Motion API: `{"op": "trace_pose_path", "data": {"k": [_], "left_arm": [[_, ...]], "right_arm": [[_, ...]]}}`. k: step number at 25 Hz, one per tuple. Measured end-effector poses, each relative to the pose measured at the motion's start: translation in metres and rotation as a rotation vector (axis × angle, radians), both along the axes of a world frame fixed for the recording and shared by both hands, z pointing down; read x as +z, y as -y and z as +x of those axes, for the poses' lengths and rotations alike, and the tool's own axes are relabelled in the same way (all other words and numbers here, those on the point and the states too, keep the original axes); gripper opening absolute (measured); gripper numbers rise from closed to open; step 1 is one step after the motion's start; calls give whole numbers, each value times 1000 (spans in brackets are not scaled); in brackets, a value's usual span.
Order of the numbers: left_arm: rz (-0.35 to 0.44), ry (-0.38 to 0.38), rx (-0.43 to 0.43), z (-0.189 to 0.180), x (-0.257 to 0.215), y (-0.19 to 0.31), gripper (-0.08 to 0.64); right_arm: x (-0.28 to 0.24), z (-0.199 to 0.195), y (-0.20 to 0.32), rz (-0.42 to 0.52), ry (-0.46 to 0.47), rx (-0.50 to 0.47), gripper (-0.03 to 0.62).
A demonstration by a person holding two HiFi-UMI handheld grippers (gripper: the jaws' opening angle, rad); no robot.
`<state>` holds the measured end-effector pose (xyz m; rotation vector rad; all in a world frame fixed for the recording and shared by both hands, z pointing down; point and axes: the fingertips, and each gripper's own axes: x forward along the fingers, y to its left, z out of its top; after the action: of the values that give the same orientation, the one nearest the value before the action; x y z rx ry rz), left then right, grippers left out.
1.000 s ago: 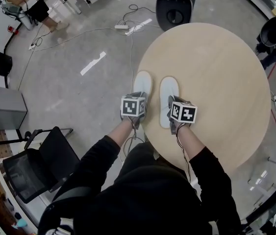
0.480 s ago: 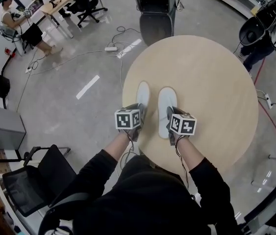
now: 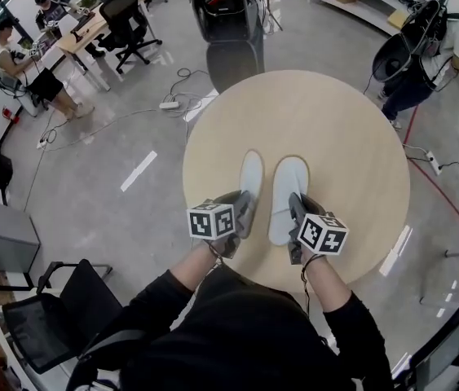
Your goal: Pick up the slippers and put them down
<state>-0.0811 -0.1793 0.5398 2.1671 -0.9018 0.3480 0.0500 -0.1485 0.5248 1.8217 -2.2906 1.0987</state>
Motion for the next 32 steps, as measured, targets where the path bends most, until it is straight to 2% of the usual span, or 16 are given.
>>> {"op": "trace_pose_path", "data": {"k": [4,10,16,22,27,32], "left_arm": [[4,-65,15,17,-26,-21,38],[-25,-140,96,39,-39,-46,39],[-43,-221,188,51,-47,-61,39],[-102,-281,298,79,-32,-64,39],[-131,-301,363,110,-23,-76,38],[-112,-287,436,145,-35,-112,39]], "right_arm": [[-33,30,-27,52,13,95,37],[-42,55,-58,63,45,220,37],[-44,59,-86,38,24,316,37],[-36,80,-108,-12,-13,436,37],[-24,106,-139,-38,-25,524,37],[-27,139,-178,-2,16,603,37]]}}
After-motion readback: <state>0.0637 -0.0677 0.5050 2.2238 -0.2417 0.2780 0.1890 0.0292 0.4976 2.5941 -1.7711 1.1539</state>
